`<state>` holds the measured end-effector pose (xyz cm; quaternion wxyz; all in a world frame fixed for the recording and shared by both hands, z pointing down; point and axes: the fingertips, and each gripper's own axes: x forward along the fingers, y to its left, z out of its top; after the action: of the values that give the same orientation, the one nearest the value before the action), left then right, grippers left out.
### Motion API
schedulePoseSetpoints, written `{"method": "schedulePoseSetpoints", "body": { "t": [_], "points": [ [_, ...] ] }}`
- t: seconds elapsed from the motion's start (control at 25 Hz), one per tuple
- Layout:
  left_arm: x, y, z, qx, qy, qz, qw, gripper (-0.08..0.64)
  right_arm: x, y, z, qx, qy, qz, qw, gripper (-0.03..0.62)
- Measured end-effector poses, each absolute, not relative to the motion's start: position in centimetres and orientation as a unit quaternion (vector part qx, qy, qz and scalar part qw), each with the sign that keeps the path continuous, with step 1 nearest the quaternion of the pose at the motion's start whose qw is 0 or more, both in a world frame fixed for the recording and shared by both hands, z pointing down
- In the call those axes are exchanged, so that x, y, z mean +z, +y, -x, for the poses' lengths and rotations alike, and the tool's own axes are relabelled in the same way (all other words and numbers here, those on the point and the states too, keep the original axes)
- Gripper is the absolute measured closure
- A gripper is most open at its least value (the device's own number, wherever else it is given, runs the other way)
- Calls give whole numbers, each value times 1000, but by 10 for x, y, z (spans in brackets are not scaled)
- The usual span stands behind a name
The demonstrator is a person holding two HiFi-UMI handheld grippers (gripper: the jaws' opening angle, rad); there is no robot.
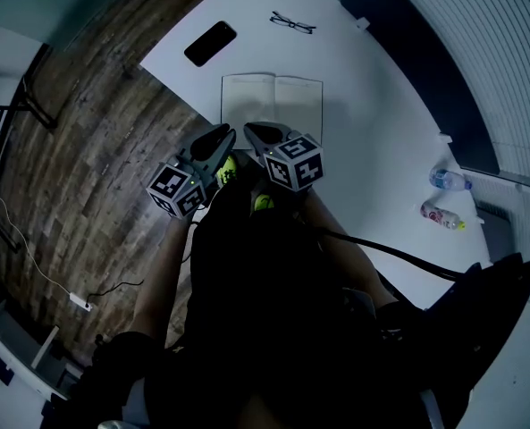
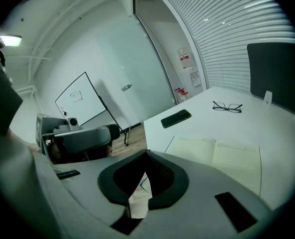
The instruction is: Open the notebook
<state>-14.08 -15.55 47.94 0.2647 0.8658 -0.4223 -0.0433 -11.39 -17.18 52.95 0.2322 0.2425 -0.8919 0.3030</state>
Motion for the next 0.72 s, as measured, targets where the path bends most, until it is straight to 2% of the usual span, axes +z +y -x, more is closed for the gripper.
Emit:
{"method": "schedulePoseSetpoints", "body": {
  "t": [0.72],
  "points": [
    [429, -143, 92, -28, -399, -882, 251, 561, 438, -174, 73, 248, -913, -283, 159, 581]
  ]
}}
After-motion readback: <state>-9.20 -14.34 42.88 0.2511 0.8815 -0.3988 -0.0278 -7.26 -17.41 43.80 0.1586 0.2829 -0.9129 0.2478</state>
